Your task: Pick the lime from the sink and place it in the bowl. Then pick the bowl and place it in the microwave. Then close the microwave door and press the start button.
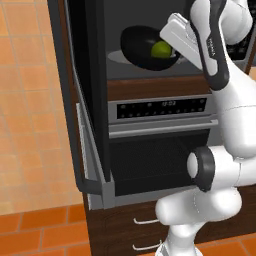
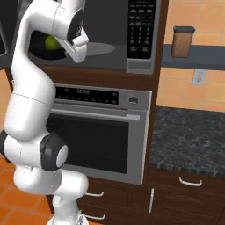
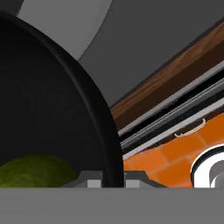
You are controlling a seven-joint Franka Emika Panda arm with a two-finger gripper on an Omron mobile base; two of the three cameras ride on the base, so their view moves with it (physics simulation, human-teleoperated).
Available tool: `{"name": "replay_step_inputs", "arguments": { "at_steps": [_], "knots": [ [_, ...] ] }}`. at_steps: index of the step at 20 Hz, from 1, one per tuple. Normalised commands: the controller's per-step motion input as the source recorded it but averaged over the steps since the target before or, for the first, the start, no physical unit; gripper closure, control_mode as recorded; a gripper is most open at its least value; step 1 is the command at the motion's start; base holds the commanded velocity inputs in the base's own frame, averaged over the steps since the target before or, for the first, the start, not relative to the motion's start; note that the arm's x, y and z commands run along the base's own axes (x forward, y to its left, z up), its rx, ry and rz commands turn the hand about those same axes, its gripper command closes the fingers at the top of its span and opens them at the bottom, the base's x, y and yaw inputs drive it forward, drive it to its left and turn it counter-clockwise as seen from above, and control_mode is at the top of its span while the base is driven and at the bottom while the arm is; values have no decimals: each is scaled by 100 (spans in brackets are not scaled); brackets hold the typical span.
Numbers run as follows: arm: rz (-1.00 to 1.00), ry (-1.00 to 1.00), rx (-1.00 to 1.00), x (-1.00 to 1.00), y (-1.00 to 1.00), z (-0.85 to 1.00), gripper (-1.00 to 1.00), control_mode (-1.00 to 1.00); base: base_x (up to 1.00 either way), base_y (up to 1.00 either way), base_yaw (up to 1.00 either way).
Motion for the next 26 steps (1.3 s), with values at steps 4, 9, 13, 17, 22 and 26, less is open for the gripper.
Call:
{"name": "replay_step_inputs", "arguments": {
  "at_steps": [4,9,13,17,22,26],
  "knots": [
    [-23,21,9,100,-26,1,100,-100,0,0,0],
    [-16,8,5,98,-15,0,100,-100,0,0,0],
    [-18,3,0,99,0,-35,100,-100,0,0,0],
    [-12,0,0,65,3,-30,100,-100,0,0,0],
    [-11,0,-1,13,0,-29,100,-100,0,0,0],
    [-7,0,-1,11,4,-32,100,-100,0,0,0]
  ]
}}
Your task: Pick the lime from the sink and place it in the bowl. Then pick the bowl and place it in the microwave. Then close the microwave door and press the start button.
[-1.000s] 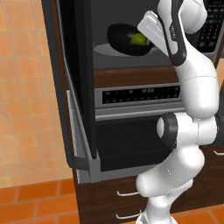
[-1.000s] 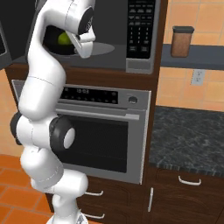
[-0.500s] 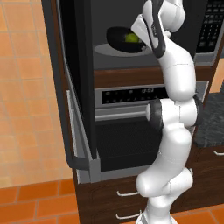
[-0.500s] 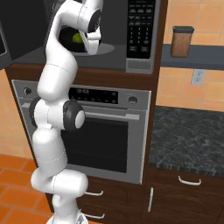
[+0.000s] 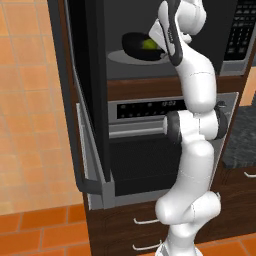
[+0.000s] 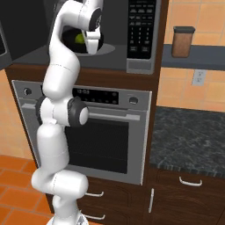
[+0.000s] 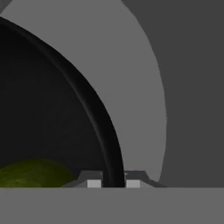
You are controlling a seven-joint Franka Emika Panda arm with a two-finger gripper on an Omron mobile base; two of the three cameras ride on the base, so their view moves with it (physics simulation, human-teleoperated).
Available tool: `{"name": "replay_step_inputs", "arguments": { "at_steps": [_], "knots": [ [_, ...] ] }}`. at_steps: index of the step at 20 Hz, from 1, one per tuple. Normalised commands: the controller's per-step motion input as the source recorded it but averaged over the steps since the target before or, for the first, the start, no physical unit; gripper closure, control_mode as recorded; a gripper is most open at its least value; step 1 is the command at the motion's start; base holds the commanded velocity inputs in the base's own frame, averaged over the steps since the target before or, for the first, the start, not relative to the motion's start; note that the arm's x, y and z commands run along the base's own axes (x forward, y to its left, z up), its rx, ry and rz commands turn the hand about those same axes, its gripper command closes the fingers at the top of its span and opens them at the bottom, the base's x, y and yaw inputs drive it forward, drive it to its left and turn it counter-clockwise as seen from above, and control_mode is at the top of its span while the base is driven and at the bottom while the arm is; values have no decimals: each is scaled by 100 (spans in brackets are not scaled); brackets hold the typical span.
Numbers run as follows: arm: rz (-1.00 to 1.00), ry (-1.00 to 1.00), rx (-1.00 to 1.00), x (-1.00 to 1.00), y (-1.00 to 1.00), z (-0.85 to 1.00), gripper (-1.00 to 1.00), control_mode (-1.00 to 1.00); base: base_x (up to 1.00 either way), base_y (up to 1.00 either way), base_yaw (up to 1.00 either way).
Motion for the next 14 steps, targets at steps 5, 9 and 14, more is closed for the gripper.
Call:
{"name": "replay_step_inputs", "arguments": {
  "at_steps": [5,9,14],
  "knots": [
    [-3,-5,-3,-11,13,-17,-100,-100,0,0,0],
    [-2,-15,-5,-55,8,0,-100,-100,0,0,0],
    [-2,-30,-10,-99,0,-5,-100,-100,0,0,0]
  ]
}}
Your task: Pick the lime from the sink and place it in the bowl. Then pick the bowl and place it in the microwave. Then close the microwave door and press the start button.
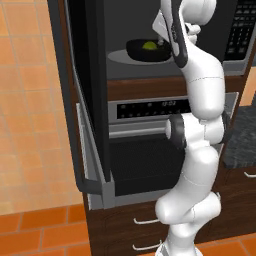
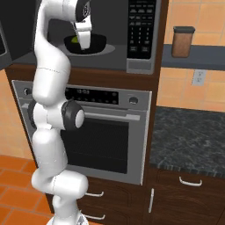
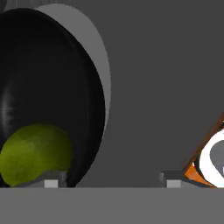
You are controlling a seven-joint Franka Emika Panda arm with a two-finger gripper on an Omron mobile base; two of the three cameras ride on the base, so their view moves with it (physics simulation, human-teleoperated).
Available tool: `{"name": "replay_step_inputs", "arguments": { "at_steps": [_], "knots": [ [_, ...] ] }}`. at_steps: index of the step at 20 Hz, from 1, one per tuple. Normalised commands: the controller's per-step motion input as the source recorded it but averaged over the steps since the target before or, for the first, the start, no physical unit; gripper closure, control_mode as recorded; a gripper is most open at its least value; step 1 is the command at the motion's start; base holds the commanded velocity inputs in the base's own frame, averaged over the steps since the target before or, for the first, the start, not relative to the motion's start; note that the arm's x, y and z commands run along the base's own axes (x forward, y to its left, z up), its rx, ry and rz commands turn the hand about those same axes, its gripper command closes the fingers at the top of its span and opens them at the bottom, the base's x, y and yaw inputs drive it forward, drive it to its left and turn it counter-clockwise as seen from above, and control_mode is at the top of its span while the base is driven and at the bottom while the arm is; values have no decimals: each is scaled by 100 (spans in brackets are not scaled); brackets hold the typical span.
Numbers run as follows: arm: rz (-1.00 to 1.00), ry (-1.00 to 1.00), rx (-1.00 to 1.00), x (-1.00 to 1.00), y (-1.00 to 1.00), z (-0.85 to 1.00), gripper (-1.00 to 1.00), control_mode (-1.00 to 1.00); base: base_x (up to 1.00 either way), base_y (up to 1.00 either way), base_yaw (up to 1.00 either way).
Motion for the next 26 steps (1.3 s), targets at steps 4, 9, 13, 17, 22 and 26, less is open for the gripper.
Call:
{"name": "replay_step_inputs", "arguments": {
  "at_steps": [4,9,13,17,22,26],
  "knots": [
    [1,-41,-18,-100,1,-19,-100,-100,0,0,0],
    [17,-26,-27,-100,0,-35,-100,-100,0,0,0],
    [26,-3,-28,-100,4,-44,-100,-100,0,0,0],
    [33,0,-32,-100,12,-84,-100,-100,0,0,0],
    [52,0,-49,-100,16,-100,-100,-100,0,0,0],
    [74,0,-71,-96,44,-85,-100,-100,0,0,0]
  ]
}}
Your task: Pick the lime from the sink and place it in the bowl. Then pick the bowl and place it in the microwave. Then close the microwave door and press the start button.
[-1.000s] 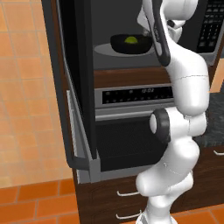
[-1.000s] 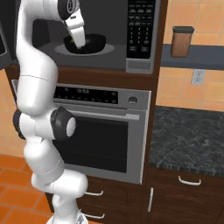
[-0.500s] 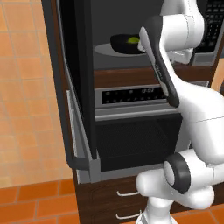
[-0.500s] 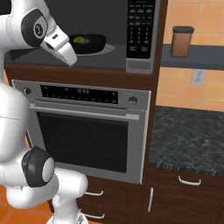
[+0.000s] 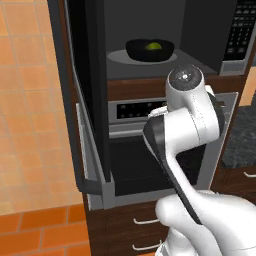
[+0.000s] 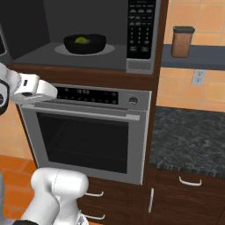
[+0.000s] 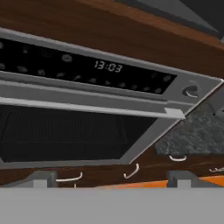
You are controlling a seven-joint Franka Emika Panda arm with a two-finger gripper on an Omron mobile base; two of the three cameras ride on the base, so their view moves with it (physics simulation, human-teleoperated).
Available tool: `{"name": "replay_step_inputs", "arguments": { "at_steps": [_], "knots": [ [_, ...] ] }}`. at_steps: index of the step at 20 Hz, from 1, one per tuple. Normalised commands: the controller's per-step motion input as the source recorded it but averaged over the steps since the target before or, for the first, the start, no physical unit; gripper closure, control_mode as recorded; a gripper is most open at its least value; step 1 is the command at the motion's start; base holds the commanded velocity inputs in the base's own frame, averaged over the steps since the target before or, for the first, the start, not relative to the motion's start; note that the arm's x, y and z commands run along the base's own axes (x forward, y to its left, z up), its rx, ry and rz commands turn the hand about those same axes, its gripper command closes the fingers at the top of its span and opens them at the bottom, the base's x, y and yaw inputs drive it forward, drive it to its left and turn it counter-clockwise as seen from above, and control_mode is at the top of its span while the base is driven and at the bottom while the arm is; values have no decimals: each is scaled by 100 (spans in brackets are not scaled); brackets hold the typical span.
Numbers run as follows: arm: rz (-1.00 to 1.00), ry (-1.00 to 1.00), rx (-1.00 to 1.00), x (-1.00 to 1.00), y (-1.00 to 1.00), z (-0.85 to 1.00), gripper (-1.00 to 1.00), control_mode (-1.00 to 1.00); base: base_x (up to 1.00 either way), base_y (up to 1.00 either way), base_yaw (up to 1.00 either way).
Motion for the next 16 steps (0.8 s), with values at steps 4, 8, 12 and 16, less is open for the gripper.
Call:
{"name": "replay_step_inputs", "arguments": {
  "at_steps": [4,8,12,16],
  "knots": [
    [72,0,-69,-80,61,-73,-100,-100,0,0,0],
    [55,0,-61,-62,97,-30,-100,-100,0,0,0],
    [36,5,-55,-12,100,-8,-100,-100,0,0,0],
    [47,0,-61,-54,86,-81,-100,-100,0,0,0]
  ]
}}
